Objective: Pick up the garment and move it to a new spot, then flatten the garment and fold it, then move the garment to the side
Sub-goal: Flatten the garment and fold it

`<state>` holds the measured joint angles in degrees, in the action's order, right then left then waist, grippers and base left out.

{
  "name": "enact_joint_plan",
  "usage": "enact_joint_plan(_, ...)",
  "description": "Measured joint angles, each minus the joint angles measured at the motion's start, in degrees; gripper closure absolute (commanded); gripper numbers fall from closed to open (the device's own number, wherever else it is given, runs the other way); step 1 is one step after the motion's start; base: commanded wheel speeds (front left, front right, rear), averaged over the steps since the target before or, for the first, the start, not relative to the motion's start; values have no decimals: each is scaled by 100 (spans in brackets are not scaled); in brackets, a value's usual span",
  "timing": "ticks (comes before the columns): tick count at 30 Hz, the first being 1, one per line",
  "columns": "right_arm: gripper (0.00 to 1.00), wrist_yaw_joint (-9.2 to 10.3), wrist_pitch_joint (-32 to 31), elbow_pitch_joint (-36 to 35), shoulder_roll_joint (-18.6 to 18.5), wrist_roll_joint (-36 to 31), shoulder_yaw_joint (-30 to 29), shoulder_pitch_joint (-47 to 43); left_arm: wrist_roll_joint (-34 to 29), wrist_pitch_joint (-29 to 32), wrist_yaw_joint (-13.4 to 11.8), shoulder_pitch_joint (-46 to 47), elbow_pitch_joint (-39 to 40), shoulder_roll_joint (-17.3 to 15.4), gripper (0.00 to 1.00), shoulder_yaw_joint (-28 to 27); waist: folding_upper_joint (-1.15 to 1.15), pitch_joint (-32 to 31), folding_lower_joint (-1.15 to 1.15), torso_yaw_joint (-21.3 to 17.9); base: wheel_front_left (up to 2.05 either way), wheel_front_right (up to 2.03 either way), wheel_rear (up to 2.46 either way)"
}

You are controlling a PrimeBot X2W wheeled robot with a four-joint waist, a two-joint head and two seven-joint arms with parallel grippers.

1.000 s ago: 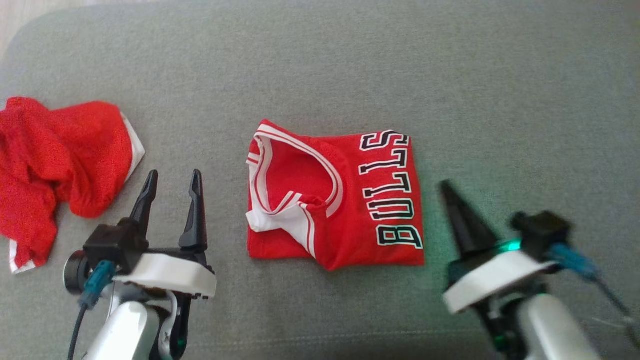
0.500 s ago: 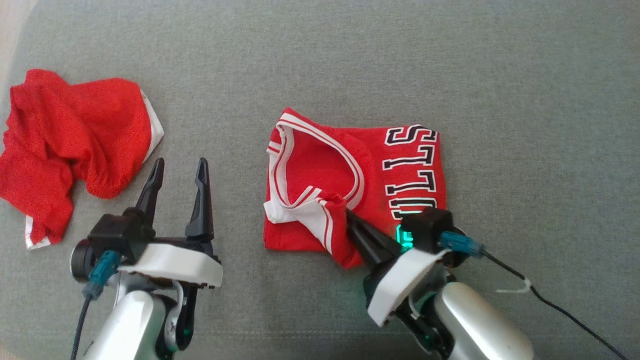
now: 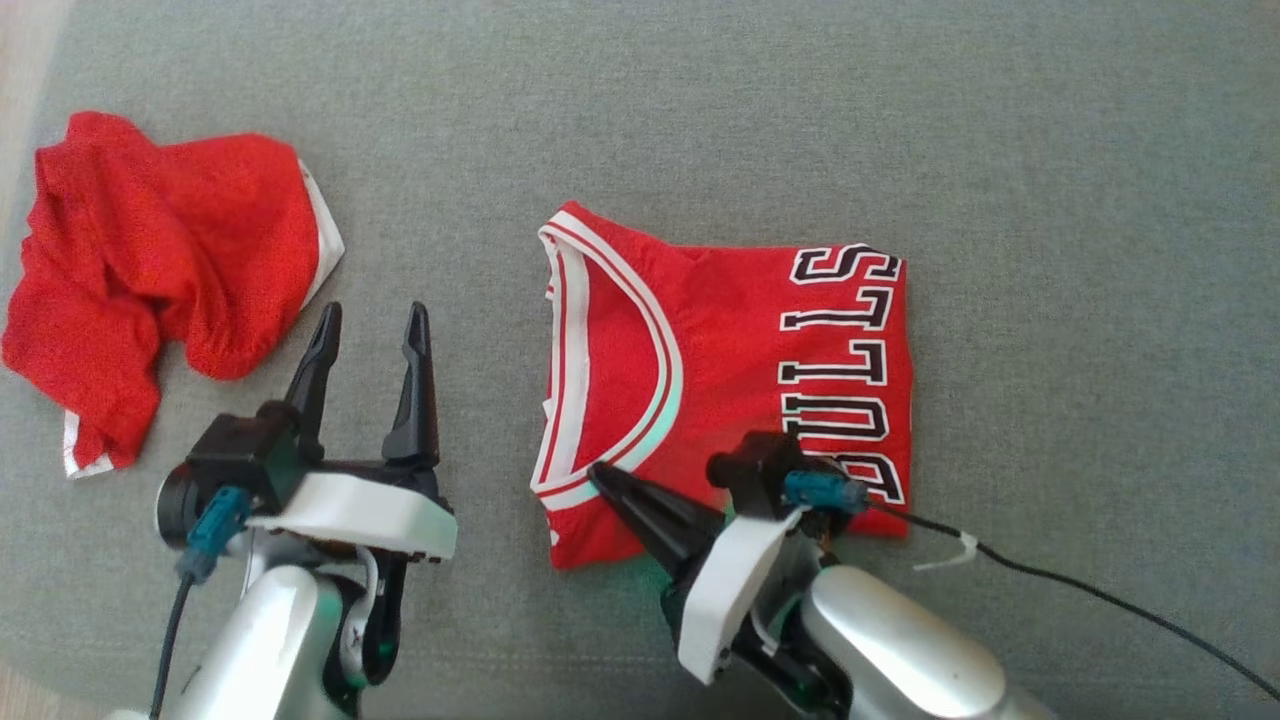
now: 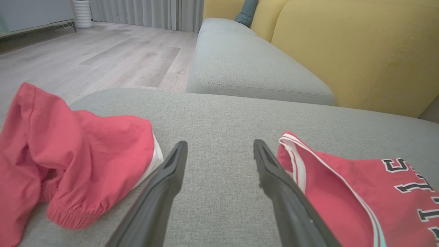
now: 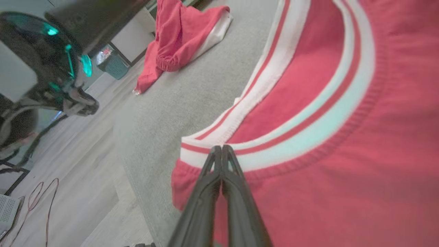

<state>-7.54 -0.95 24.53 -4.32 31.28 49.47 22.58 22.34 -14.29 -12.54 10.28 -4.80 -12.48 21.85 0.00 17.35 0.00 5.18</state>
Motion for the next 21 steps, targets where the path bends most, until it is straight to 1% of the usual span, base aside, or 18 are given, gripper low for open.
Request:
enact_joint_plan(2, 100, 0, 242, -44, 0, -2, -24, 100, -1, 0, 0, -1, -40, 3, 0, -15, 0, -13, 0, -13, 0, 0, 0)
enact_joint_plan(4, 100, 0, 526, -189, 1, -21, -187, 186, -2, 0, 0, -4, -54, 3, 0, -43, 0, -51, 0, -51, 0, 0, 0)
enact_joint_plan(5, 92, 0, 658, -275, 0, -55, -335, 208, -7, 0, 0, -4, -56, 3, 0, -49, 0, -77, 0, -73, 0, 0, 0)
enact_joint_plan(6, 38, 0, 769, -357, -9, -110, -511, 215, -8, -1, 0, -9, -55, 3, 0, -53, 0, -105, 0, -97, 0, 0, 0)
enact_joint_plan(7, 1, 0, 866, -433, -24, -166, -712, 213, -9, 0, 0, -18, -55, 2, 0, -63, 0, -136, 0, -124, 0, 0, 0)
enact_joint_plan(10, 0, 0, 1036, -665, -201, -416, -1445, 174, -64, -1, -1, -68, -38, -2, 0, -101, 0, -243, 0, -212, 0, 0, 0)
enact_joint_plan(14, 0, 0, 1104, -971, -448, -804, -2590, -111, -67, -1, -3, -122, 0, -24, 0, -197, 0, -401, 0, -342, 0, 0, 0)
enact_joint_plan(15, 0, 0, 1101, -1040, -483, -901, -2866, -236, -67, -1, -4, -149, 12, -32, 0, -209, 0, -444, 0, -375, 0, 0, 0)
enact_joint_plan(16, 0, 0, 1101, -1040, -483, -901, -2866, -236, -67, -1, -4, -149, 12, -32, 0, -209, 0, -444, 0, -375, 0, 0, 0)
enact_joint_plan(19, 0, 0, 971, -1254, -534, -1185, -3659, -660, -88, -1, -5, -283, 27, -66, 0, -216, 0, -573, 0, -468, 0, 0, 0)
enact_joint_plan(21, 0, 0, 878, -1455, -531, -1329, -4086, -944, -109, -1, -13, -366, 62, -99, 0, -222, 0, -652, 0, -532, 0, 0, 0)
